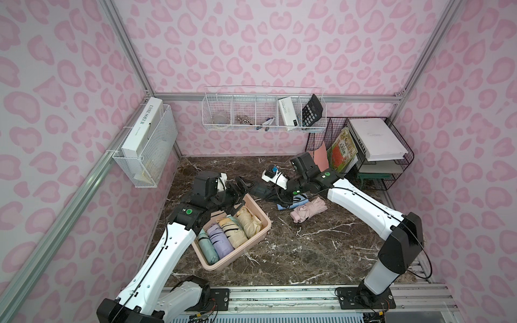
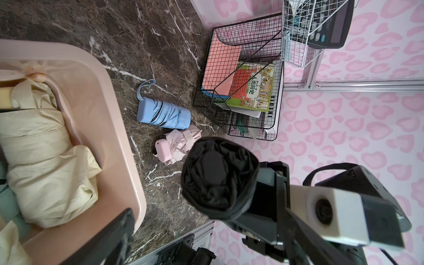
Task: Put the umbrella into the storage box
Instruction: Pick up the umbrella from the center of the board.
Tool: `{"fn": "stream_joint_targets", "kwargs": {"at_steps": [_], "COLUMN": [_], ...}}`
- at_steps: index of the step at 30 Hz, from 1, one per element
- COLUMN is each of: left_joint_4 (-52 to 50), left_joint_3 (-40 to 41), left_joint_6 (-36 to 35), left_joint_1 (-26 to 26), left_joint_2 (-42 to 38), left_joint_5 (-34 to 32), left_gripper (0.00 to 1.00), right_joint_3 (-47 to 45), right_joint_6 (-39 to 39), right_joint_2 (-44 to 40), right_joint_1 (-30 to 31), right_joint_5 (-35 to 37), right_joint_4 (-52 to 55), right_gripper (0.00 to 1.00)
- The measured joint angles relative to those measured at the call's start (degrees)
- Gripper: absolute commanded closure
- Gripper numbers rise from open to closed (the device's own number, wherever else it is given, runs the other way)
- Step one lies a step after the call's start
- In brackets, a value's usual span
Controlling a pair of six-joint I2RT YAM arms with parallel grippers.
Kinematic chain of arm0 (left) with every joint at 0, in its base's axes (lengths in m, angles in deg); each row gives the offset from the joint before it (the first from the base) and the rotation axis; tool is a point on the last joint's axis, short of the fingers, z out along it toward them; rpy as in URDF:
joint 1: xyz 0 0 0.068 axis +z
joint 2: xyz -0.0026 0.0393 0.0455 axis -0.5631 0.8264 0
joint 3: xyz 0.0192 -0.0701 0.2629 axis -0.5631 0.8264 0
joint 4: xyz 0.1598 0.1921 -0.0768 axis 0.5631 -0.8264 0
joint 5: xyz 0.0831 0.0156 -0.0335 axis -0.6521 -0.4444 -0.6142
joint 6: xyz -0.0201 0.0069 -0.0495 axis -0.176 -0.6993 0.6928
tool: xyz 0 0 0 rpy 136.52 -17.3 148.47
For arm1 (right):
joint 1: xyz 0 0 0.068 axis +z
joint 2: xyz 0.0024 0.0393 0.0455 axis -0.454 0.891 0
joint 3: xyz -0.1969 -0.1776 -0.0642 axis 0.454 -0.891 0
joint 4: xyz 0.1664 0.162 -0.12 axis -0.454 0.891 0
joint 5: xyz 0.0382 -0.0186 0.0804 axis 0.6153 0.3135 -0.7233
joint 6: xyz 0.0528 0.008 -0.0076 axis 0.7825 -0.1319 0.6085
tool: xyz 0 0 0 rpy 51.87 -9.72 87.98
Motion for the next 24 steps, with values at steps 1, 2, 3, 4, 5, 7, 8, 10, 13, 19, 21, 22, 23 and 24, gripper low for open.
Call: {"fn": "stream_joint_targets", "kwargs": {"at_steps": [1,2,3,4,5,7,8,10,13,19,21,22,23,24], "left_joint_4": [0.37,0.70,0.79,0.79,0.79,1.09,1.44,2.14,3.37,4.66,5.57,6.10,6.47,7.02], "left_joint_3": [0.04,0.09,0.09,0.09,0.13,0.68,1.05,2.01,3.10,5.70,6.19,6.36,6.49,6.62], "left_joint_6": [-0.09,-0.13,-0.24,-0.35,-0.39,-0.52,-0.50,-0.22,0.13,0.81,1.81,1.81,1.75,1.73], "left_joint_1": [0.00,0.00,0.00,0.00,0.00,0.00,0.00,0.00,0.15,0.17,0.22,0.24,0.20,0.15], "left_joint_2": [0.20,0.44,0.63,0.79,0.79,0.57,0.44,0.00,-1.11,-3.19,-3.32,-3.34,-3.34,-3.30], "left_joint_5": [0.46,0.90,1.31,1.73,1.95,2.38,2.49,2.67,2.38,1.64,1.57,1.49,1.29,0.74], "left_gripper": [0.02,0.01,0.02,0.04,0.07,0.16,0.21,0.35,0.53,0.81,0.93,0.96,1.00,1.00], "right_joint_3": [0.00,0.00,0.09,0.35,0.55,1.07,1.36,2.29,3.65,4.20,4.20,4.20,4.09,3.69], "right_joint_6": [-0.52,-0.76,-1.01,-1.25,-1.38,-1.81,-1.81,-1.84,-2.05,-2.12,-2.21,-2.01,-1.64,-1.55], "right_joint_2": [-0.04,-0.04,-0.02,0.04,0.09,0.09,0.15,0.66,1.99,2.71,2.64,2.56,2.34,1.79], "right_joint_1": [0.44,0.90,1.27,1.64,1.95,2.45,2.58,2.78,3.58,5.22,5.44,5.55,5.68,5.81], "right_joint_5": [0.00,0.02,0.00,-0.07,-0.09,-0.11,-0.09,-0.02,0.09,1.49,2.27,2.97,3.76,4.17], "right_joint_4": [0.00,0.04,0.17,0.35,0.37,0.35,0.35,0.35,0.59,1.97,2.01,1.95,1.70,1.05], "right_gripper": [1.00,1.00,1.00,1.00,1.00,1.00,1.00,1.00,1.00,0.84,0.52,0.40,0.29,0.21]}}
